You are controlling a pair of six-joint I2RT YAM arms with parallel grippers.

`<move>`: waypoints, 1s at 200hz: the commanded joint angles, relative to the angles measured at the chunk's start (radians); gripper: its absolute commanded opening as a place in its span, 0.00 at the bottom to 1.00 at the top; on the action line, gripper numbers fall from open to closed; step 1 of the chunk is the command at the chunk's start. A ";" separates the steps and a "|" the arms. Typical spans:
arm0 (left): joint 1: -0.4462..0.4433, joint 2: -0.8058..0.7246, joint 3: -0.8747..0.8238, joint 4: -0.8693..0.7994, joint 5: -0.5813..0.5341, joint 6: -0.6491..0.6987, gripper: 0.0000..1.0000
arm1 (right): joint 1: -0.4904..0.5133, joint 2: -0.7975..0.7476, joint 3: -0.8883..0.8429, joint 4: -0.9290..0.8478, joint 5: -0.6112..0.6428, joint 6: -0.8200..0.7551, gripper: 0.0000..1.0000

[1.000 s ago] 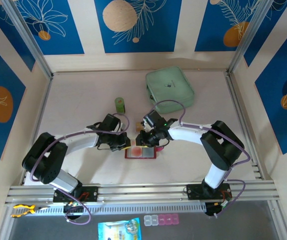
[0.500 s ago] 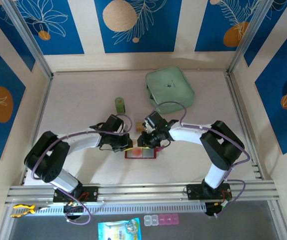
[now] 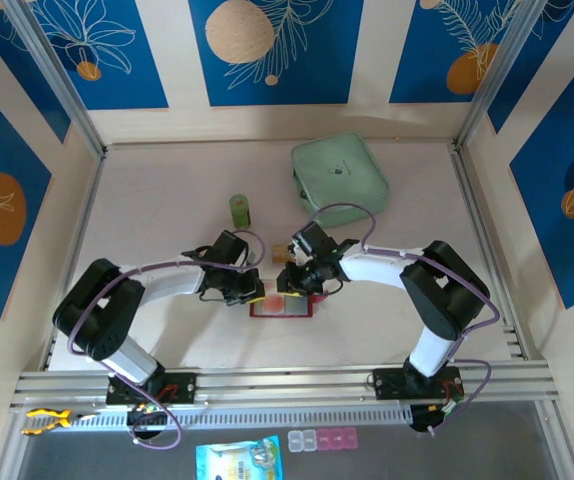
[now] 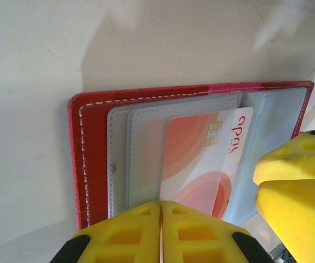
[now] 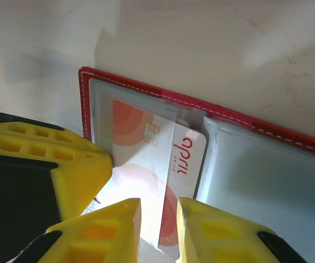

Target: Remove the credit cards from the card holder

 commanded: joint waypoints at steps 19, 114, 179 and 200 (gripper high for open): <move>-0.008 -0.015 -0.024 -0.018 -0.020 0.000 0.08 | -0.003 -0.026 -0.018 0.003 -0.023 0.015 0.26; -0.008 -0.009 -0.061 0.003 -0.025 -0.007 0.06 | -0.003 -0.006 -0.041 0.022 -0.029 0.036 0.26; -0.008 0.007 -0.055 0.000 -0.026 -0.007 0.06 | -0.004 0.020 -0.046 0.039 -0.040 0.043 0.25; -0.007 0.007 -0.052 -0.006 -0.028 -0.007 0.06 | -0.006 0.032 -0.043 0.036 -0.038 0.043 0.25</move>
